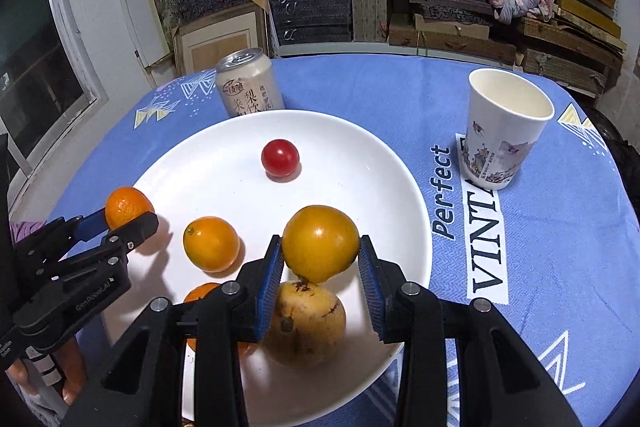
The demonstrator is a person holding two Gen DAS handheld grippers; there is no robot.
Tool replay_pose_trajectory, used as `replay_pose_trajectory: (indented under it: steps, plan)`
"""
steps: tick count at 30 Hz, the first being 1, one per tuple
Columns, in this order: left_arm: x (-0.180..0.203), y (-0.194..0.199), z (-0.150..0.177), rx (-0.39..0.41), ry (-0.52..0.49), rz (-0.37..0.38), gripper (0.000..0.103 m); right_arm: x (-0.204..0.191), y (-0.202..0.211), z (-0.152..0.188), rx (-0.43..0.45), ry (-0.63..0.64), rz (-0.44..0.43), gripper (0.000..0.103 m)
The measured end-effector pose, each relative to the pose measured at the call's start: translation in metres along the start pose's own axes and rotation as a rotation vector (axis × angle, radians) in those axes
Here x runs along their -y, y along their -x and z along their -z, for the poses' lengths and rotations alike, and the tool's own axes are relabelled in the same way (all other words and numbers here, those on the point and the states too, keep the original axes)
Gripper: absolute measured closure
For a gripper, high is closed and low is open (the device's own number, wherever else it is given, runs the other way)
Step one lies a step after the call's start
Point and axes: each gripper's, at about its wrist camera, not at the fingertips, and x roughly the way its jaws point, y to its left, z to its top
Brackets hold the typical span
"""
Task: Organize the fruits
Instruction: 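Carry both fruits onto the white plate and open both tools, then withdraw both tools from the plate back toward the fruit pile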
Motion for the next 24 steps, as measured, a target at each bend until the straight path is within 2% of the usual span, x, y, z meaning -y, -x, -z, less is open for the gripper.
replay_pose_trajectory:
  steps: [2, 6, 9, 16, 20, 24]
  plan:
    - [0.001, 0.001, 0.0, 0.006, -0.007, -0.005, 0.054, -0.001, 0.003, 0.0, 0.007, 0.002, -0.001, 0.058]
    - [0.003, 0.015, -0.001, 0.061, -0.014, -0.031, 0.036, 0.002, 0.009, -0.002, 0.022, -0.002, -0.006, 0.054]
    - [0.004, 0.022, -0.002, 0.079, -0.022, -0.034, 0.035, 0.003, 0.013, -0.003, 0.03, -0.007, -0.007, 0.052]
    - [0.003, 0.034, -0.002, 0.096, -0.017, -0.057, 0.035, 0.0, 0.036, -0.007, 0.091, -0.013, -0.016, 0.037]
    - [-0.002, 0.054, 0.004, 0.115, -0.01, -0.078, 0.024, -0.004, 0.057, -0.008, 0.125, -0.021, -0.022, 0.03]
    - [-0.018, 0.084, 0.027, 0.152, 0.004, -0.106, 0.017, -0.01, 0.088, 0.003, 0.152, -0.014, -0.027, 0.021]
